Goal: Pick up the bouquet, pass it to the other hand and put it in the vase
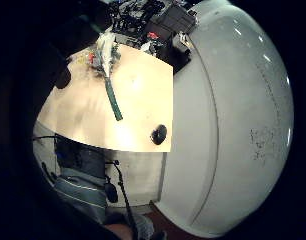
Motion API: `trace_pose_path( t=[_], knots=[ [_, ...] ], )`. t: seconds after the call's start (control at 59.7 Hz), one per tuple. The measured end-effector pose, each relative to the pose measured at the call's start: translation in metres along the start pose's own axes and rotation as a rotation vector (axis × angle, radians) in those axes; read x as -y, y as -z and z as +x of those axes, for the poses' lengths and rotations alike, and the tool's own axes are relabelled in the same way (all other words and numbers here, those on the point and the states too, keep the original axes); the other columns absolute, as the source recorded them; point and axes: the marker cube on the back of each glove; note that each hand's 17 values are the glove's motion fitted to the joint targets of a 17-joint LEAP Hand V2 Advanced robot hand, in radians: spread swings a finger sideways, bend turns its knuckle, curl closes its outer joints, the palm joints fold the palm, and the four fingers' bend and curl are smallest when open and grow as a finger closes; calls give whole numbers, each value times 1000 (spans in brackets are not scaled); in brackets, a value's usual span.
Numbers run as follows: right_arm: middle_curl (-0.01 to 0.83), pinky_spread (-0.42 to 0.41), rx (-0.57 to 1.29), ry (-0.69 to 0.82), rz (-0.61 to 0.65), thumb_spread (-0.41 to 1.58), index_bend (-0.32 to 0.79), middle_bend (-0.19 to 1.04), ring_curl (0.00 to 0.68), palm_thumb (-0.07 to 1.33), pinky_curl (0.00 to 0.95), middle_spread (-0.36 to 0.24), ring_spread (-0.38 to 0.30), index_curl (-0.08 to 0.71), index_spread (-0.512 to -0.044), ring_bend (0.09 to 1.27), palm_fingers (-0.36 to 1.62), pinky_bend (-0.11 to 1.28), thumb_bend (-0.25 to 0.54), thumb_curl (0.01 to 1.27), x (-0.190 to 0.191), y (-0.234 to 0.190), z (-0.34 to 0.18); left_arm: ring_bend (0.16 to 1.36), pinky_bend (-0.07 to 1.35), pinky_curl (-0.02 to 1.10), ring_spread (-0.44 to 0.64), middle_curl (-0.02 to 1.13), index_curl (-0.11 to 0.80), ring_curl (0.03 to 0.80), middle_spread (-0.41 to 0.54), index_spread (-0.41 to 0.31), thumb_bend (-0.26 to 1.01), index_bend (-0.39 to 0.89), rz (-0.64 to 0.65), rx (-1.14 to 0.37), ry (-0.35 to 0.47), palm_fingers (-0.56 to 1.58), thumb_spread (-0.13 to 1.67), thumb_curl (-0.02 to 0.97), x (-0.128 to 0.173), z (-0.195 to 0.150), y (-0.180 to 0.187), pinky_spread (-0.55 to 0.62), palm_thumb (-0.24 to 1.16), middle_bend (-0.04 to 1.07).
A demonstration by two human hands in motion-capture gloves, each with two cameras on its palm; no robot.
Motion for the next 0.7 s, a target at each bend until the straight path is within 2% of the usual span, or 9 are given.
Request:
trace_pose_path(
  t=[0.1,0.234,0.301,0.385,0.452,0.502,0.569,0.62,0.703],
  knots=[
    [97,147,13,-1,14,770,162,176,151,411,192,9,31,134,-221,393,476,492,258,118,6,-10,1,393,216,146,21,185,165,167,-31,-95,139,313,-32,-43,9,652,780,86,-4,-3,-6,69,234,274],
    [162,176,27,-6,-36,1039,148,186,206,421,241,20,38,186,-269,416,451,496,226,168,11,-28,3,376,183,202,26,251,240,213,-44,-116,117,283,-77,-86,0,644,1047,138,-24,-2,1,75,245,247],
    [186,183,34,-4,-39,1113,147,183,223,424,256,22,38,203,-283,418,442,500,206,186,17,-37,7,368,176,218,27,273,268,226,-47,-121,104,266,-19,-103,-45,642,1114,160,-42,6,21,78,253,233],
    [211,182,52,-16,-57,1171,143,181,242,431,272,23,34,219,-287,432,438,501,182,206,17,-40,8,360,170,233,28,296,299,240,-49,-124,87,248,-63,-77,21,642,1167,184,2,-6,-16,79,265,218],
    [229,182,86,-8,-107,1201,134,181,256,437,283,24,32,227,-295,439,429,503,162,220,16,-46,9,354,167,243,28,312,320,250,-47,-123,71,235,-24,-80,18,640,1193,199,1,-2,-10,80,270,206],
    [248,182,122,6,-171,1213,73,200,272,430,297,24,31,208,-304,462,396,525,139,226,14,-51,7,350,164,248,28,323,334,257,-44,-122,58,226,-24,-91,-3,640,1206,209,-10,3,0,80,274,198],
    [269,182,150,16,-245,1210,-11,207,297,414,325,28,37,159,-327,513,304,592,102,235,21,-65,10,345,162,255,28,335,351,265,-41,-122,42,215,-40,-90,20,639,1219,222,16,0,-20,85,279,191],
    [282,182,135,17,-270,1210,-2,214,307,411,339,30,46,135,-340,533,252,628,81,243,14,-61,7,345,163,259,28,342,363,272,-40,-122,31,210,-26,-100,16,636,1226,230,30,2,-28,90,283,185],
    [302,189,94,8,-267,1207,30,235,317,408,350,34,52,106,-355,557,218,667,48,251,6,-50,5,350,167,267,35,350,377,284,-34,-121,12,190,-12,-124,-28,621,1234,242,28,16,-26,93,290,177]
  ],
)
